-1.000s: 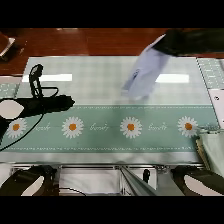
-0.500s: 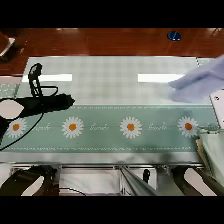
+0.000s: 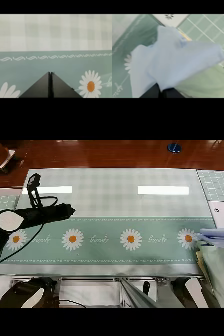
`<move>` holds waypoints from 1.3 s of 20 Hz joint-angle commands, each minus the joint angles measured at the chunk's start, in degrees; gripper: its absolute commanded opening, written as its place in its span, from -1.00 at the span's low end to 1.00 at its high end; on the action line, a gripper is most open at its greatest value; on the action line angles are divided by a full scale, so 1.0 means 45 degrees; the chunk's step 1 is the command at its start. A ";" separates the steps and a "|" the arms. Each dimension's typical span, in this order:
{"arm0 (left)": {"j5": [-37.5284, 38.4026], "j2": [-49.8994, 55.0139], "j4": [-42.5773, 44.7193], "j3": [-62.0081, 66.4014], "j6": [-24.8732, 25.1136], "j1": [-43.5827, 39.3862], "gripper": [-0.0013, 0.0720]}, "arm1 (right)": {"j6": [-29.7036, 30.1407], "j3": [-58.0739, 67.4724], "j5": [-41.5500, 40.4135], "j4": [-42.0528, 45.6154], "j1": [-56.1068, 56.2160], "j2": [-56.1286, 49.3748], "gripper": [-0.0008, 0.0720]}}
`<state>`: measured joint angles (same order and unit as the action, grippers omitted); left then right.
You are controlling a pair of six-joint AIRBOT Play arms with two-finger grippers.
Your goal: Fold the shirts.
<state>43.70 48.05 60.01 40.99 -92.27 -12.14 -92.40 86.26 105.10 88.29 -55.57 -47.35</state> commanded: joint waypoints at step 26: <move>0.3225 0.2268 0.2482 0.6465 0.2220 -0.0442 -0.92 | -0.1229 -0.0316 -0.7631 0.1647 1.5382 -0.5960 -0.92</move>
<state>55.55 57.28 62.63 72.20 -80.79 -12.71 -93.91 85.19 73.52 78.43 -1.02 -68.23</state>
